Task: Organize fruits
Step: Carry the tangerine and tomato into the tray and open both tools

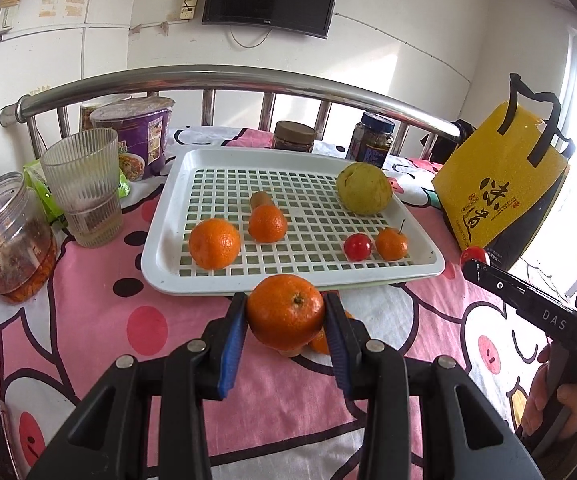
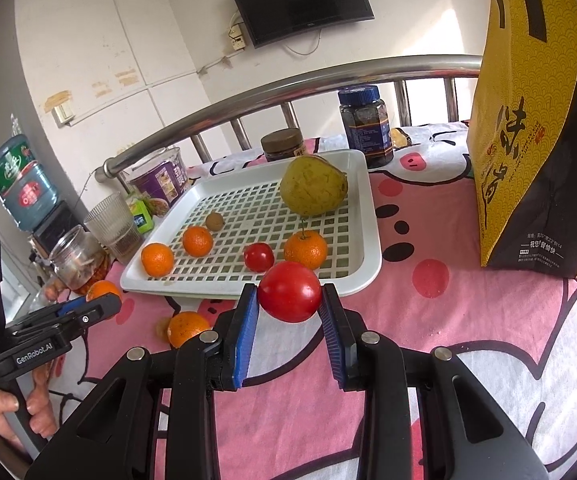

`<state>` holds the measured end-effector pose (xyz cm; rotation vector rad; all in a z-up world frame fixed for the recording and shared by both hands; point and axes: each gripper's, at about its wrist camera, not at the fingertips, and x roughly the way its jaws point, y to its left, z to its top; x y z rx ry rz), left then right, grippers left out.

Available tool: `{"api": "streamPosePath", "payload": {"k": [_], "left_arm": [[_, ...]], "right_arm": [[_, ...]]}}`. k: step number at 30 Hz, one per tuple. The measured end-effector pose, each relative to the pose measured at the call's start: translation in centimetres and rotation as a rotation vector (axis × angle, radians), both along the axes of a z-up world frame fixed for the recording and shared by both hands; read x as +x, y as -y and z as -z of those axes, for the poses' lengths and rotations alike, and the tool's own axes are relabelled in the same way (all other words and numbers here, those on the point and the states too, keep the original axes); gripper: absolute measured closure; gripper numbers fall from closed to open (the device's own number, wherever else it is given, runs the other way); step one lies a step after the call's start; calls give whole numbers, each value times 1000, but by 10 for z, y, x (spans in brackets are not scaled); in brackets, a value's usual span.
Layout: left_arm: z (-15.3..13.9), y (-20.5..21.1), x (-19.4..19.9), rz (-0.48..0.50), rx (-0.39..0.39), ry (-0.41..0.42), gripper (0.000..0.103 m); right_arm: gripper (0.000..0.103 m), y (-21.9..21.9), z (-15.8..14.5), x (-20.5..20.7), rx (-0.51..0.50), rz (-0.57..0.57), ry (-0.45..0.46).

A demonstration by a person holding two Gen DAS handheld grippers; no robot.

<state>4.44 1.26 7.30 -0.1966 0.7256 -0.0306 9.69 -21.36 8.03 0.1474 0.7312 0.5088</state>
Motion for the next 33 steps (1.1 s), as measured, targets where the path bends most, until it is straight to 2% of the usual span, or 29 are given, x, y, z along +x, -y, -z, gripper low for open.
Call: {"api": "streamPosePath", "payload": {"k": [7, 14, 33], "left_arm": [[-16, 10, 16, 19, -2, 27, 63], [-14, 12, 34, 21, -9, 11, 63], [30, 6, 87, -2, -8, -106, 63]], "right_arm": [[73, -5, -20, 7, 38, 7, 30], [73, -15, -25, 17, 40, 10, 37], [73, -35, 10, 83, -27, 44, -71]]}}
